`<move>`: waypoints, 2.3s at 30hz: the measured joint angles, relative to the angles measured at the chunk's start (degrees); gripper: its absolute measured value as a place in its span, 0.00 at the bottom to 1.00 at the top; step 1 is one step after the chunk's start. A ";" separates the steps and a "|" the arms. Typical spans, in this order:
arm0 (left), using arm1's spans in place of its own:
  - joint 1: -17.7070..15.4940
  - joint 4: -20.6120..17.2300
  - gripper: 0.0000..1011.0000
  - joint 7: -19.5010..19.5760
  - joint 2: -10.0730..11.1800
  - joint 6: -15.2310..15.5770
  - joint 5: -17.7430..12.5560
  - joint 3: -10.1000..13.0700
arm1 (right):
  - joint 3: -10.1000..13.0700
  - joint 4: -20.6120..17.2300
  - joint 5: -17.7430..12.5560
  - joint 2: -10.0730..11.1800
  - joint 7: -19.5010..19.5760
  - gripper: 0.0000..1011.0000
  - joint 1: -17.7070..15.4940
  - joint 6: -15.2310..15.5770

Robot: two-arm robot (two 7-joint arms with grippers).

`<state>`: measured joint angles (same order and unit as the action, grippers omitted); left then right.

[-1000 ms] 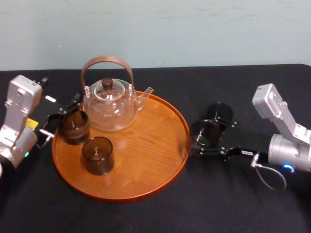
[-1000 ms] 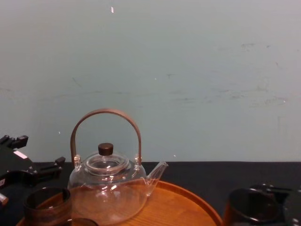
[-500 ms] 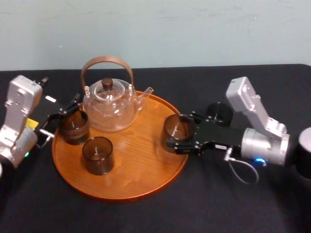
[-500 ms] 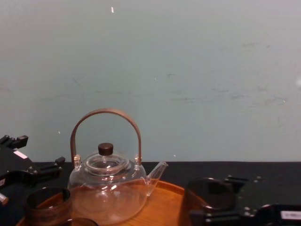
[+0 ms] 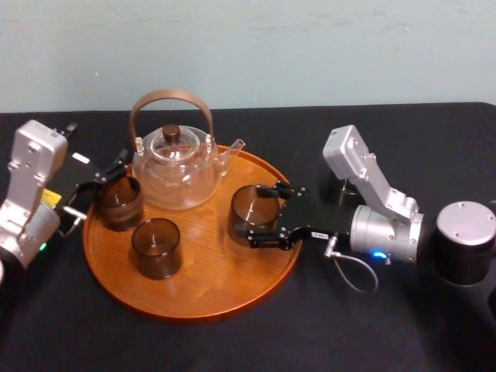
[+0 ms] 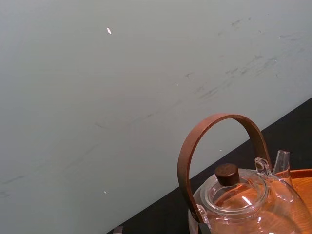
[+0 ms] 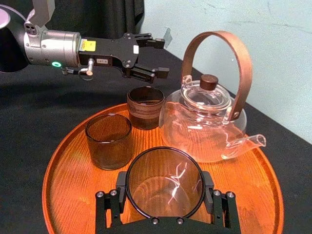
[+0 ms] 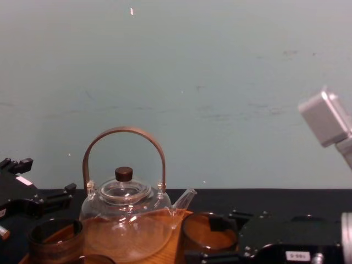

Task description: Pick up the glass from the table and place it on the tray.

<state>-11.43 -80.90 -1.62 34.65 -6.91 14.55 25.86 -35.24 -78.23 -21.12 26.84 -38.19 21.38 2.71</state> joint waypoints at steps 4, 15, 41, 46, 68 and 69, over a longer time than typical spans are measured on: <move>0.00 0.00 0.99 0.00 0.00 0.00 0.00 0.00 | -0.60 1.34 0.37 -0.87 0.01 0.90 0.56 -0.27; 0.00 0.00 0.99 0.00 0.00 0.00 0.00 0.00 | -2.12 3.43 1.15 -1.85 -1.06 0.90 0.92 -0.90; 0.00 0.00 0.99 0.00 0.00 0.00 0.00 0.00 | -3.72 4.77 1.56 -2.37 -1.88 0.90 0.30 -0.53; 0.00 0.00 0.99 0.00 0.00 0.00 0.00 0.00 | -3.84 4.76 2.05 -2.39 -1.42 0.90 0.30 -0.40; 0.00 0.00 0.99 0.00 0.00 0.00 0.00 0.00 | -3.77 4.72 2.02 -2.33 -1.48 0.99 0.27 -0.19; 0.00 0.00 0.99 0.00 0.00 0.00 0.00 0.00 | -3.76 4.71 2.01 -2.33 -1.48 0.99 0.28 -0.19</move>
<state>-11.43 -80.90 -1.62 34.64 -6.91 14.55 25.86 -39.01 -73.52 -19.10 24.51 -39.67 21.65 2.52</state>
